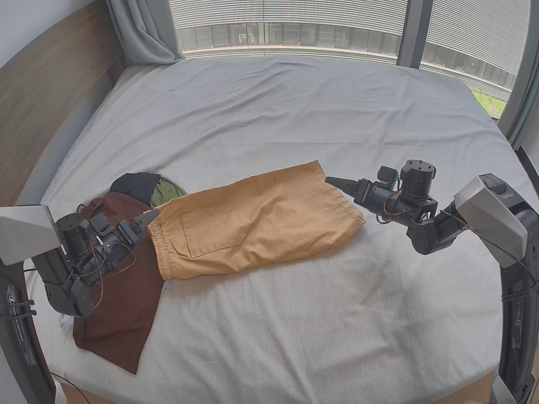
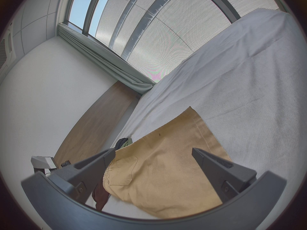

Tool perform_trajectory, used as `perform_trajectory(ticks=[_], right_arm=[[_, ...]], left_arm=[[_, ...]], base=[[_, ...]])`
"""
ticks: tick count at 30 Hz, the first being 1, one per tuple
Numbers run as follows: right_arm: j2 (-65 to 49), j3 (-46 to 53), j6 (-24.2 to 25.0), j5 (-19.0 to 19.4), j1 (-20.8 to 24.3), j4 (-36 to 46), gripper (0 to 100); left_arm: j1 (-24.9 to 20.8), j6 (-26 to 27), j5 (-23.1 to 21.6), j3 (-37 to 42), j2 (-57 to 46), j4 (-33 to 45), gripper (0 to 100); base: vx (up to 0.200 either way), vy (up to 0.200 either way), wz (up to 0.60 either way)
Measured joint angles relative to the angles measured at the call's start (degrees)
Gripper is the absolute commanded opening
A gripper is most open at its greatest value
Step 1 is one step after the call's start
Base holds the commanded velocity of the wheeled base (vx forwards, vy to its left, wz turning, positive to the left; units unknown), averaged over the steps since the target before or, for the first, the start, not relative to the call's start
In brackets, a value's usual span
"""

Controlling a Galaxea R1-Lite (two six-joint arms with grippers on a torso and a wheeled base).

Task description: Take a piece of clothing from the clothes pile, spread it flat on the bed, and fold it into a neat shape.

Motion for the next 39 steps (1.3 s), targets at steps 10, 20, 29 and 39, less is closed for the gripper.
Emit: perform_trajectory(ticks=[10,20,29,39], right_arm=[[-0.52,9.86,0.06,0.00,-0.20,-6.38,100],[-0.41,19.35,0.41,-3.19,0.00,-15.09,100],[1.41,23.17,0.44,-3.61,0.60,-17.93,100],[3.17,23.15,0.46,-6.81,3.06,-17.87,100]], left_arm=[[-0.34,0.21,-0.05,0.37,-0.38,-0.02,100],[-1.27,1.28,-0.05,1.05,-0.66,-0.02,100],[-2.18,1.61,0.09,1.27,-0.96,0.00,100],[-3.21,1.72,0.24,2.54,-2.80,0.00,100]], base=[[0.000,0.000,0.00],[0.000,0.000,0.00],[0.000,0.000,0.00],[0.000,0.000,0.00]])
